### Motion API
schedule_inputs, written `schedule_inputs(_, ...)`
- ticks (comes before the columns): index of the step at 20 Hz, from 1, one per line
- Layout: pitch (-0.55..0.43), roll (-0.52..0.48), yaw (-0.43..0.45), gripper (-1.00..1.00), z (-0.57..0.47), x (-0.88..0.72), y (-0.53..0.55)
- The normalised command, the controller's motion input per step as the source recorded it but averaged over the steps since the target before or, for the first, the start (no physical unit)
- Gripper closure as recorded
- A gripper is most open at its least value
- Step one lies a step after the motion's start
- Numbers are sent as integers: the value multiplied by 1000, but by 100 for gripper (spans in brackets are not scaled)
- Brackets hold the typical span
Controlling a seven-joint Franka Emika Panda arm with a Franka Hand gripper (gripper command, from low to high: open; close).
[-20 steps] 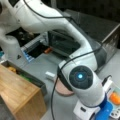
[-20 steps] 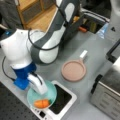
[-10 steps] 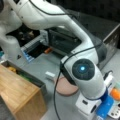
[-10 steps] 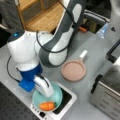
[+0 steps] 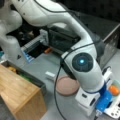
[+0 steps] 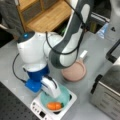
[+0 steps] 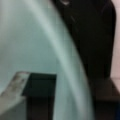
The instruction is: Pick up the pan. Place the pan on the table. Pick up the bowl. Place the bowl on the stove.
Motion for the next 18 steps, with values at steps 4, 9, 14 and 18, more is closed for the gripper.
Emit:
schedule_inputs(4, -187, -167, -75, -100, -82, -276, 90)
schedule_inputs(9, -170, -154, -64, -100, -55, -273, 65)
schedule_inputs(14, -145, -147, -62, -100, -25, -253, 54)
schedule_inputs(18, -92, -159, -69, -100, 60, -272, 81)
